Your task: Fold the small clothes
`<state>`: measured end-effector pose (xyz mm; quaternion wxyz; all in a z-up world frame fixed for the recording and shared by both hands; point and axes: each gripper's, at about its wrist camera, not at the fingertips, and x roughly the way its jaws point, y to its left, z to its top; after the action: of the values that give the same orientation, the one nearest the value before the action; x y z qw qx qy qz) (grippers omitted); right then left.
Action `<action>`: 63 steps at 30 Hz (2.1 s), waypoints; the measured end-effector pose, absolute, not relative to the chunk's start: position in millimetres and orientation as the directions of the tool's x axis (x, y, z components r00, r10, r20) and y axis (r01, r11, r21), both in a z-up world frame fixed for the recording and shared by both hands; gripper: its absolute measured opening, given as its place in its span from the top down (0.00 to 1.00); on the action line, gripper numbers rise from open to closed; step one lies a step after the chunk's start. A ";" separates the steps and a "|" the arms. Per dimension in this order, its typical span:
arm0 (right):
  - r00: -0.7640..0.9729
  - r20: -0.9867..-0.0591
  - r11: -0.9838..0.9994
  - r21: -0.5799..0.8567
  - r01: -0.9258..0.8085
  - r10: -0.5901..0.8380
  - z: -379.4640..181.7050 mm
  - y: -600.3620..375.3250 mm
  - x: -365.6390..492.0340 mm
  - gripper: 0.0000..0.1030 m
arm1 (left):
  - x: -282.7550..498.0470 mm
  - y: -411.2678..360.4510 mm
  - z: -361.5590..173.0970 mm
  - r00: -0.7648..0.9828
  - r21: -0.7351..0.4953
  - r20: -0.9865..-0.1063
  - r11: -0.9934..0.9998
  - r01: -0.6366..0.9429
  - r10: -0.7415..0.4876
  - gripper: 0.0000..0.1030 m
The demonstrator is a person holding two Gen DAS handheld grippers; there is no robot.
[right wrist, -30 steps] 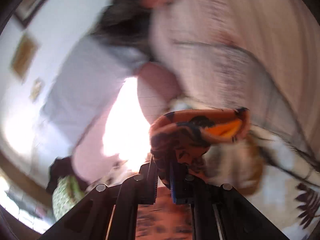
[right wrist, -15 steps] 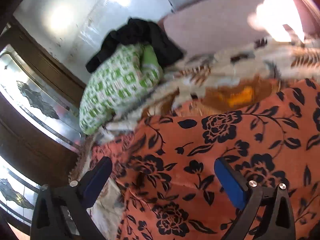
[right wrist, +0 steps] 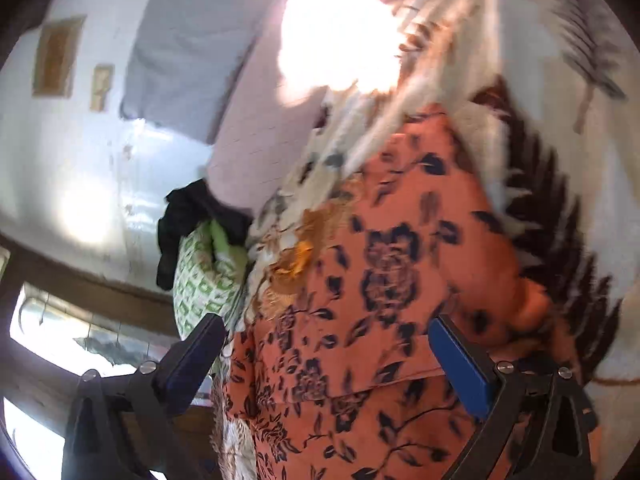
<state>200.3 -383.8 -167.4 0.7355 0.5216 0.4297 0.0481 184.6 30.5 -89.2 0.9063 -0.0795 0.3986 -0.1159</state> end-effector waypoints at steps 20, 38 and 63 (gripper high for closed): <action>0.484 -0.771 0.716 0.604 0.349 0.414 -145.4 -422.3 300.9 0.01 | 276.7 15.1 -183.2 0.522 -0.059 -0.849 0.996 0.071 -0.087 0.00; 0.516 -0.856 0.936 0.199 0.290 0.022 -119.0 -394.7 298.8 0.30 | 276.9 21.3 -177.8 0.531 -0.096 -0.838 0.992 0.081 -0.125 0.00; 0.474 -0.798 0.870 0.478 0.123 0.371 -127.0 -271.7 137.7 0.25 | 237.0 388.3 -185.7 0.717 -0.660 -0.681 0.551 -0.510 -0.152 0.08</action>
<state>137.7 -271.7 -127.0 0.8233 0.2435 0.5071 0.0756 237.0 388.3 -185.7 0.8039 -0.4605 0.3594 0.1116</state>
